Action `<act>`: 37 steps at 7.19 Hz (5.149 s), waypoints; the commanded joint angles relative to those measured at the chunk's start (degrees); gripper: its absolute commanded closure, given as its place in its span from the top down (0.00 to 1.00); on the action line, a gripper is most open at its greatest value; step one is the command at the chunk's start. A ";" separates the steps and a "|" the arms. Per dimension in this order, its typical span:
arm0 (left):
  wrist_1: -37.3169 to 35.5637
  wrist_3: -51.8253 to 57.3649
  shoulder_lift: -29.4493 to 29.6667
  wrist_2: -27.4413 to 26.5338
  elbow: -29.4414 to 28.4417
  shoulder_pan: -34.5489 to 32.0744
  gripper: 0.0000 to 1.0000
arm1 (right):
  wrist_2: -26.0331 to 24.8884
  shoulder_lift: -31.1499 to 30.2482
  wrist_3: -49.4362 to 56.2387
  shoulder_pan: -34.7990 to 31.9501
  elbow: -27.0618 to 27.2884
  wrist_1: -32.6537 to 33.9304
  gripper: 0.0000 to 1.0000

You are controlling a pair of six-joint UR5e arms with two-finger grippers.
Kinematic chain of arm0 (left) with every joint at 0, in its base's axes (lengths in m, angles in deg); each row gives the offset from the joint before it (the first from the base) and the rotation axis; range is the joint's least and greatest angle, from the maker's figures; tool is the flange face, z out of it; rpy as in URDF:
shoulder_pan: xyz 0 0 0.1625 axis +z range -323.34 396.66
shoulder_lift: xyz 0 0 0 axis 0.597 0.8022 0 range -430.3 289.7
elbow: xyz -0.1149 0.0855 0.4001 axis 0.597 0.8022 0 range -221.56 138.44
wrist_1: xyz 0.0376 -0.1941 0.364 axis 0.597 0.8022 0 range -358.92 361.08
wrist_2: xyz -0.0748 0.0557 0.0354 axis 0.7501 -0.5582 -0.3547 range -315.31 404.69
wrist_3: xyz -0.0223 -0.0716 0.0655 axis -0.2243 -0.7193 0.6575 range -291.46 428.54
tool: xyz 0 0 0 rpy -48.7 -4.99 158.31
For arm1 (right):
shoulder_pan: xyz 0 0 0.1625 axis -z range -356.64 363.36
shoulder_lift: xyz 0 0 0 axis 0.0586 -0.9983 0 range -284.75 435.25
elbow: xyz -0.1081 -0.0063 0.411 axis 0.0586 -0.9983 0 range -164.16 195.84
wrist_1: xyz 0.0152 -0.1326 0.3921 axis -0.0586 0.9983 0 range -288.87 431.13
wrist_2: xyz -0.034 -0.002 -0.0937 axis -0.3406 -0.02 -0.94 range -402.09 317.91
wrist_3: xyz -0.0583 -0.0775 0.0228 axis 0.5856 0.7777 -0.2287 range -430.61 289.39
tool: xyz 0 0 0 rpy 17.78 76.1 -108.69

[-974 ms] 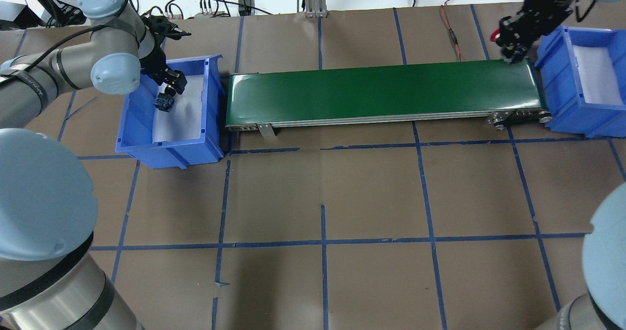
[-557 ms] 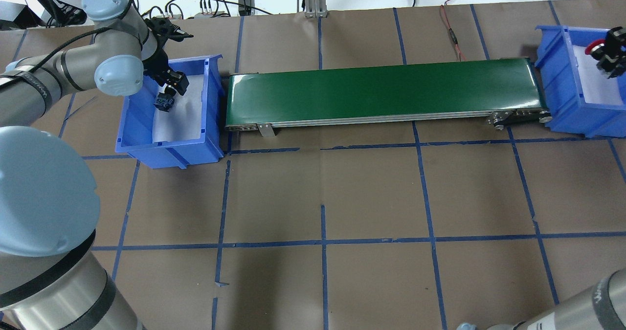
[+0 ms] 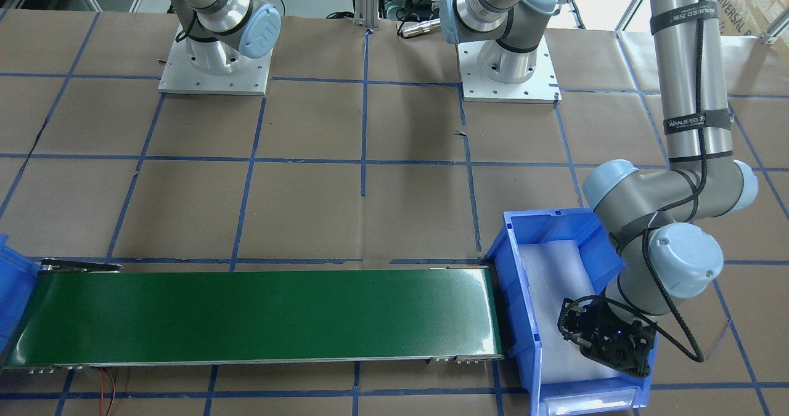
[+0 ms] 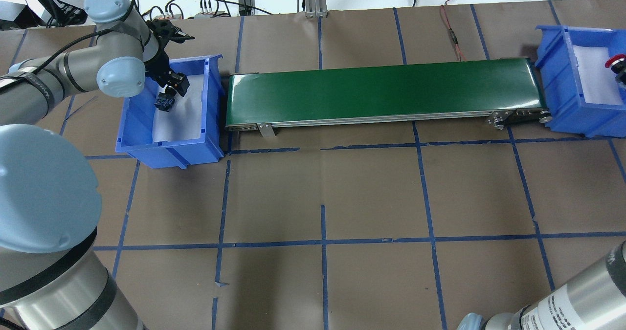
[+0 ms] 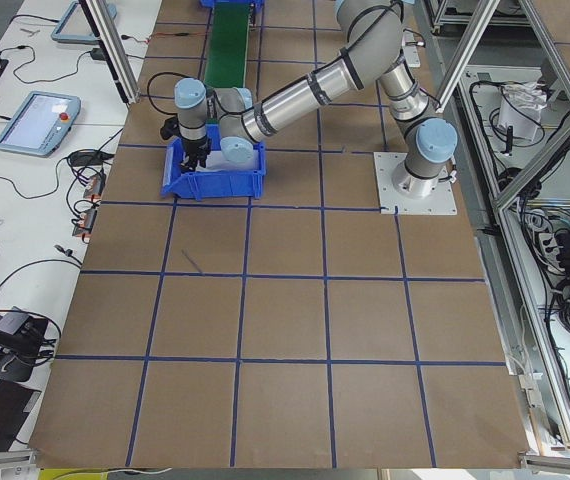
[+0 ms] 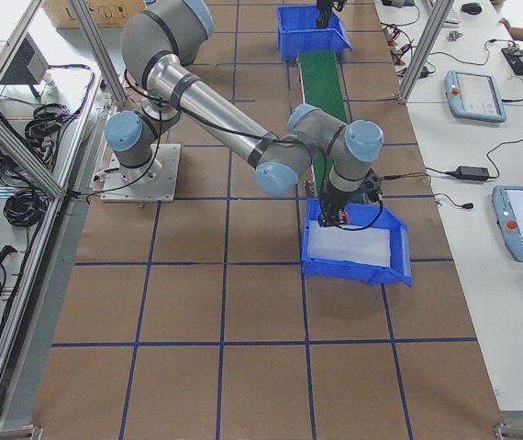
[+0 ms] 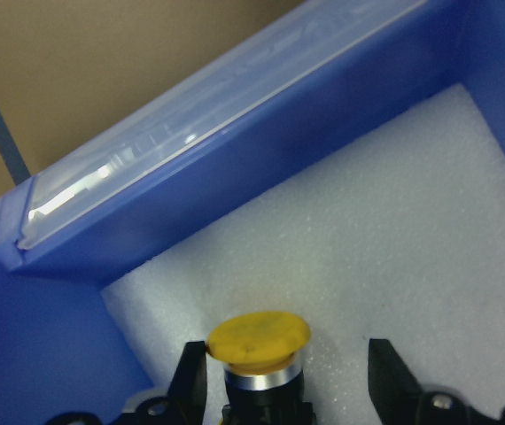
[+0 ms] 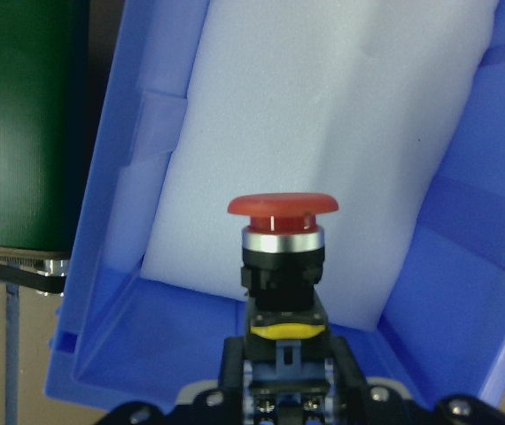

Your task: Transport two buttons from left to right

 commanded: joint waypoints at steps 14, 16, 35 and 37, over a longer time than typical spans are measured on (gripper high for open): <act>0.77 -0.48 -5.15 -0.42 -0.13 -5.99 0.28 | -0.73 8.76 -0.25 -0.12 -0.18 8.49 0.21; 0.77 -0.48 -5.23 -0.34 -0.13 -6.16 0.28 | -0.64 8.85 -0.08 -0.03 -0.18 8.49 0.32; 3.71 -9.61 -11.68 -2.80 -0.04 -18.36 0.32 | 11.21 -3.09 -19.67 -22.95 -16.52 -13.00 0.72; 2.36 -9.71 -7.89 -2.80 -0.13 -21.70 0.31 | 11.14 -6.09 -25.95 -28.13 -16.26 -16.64 0.76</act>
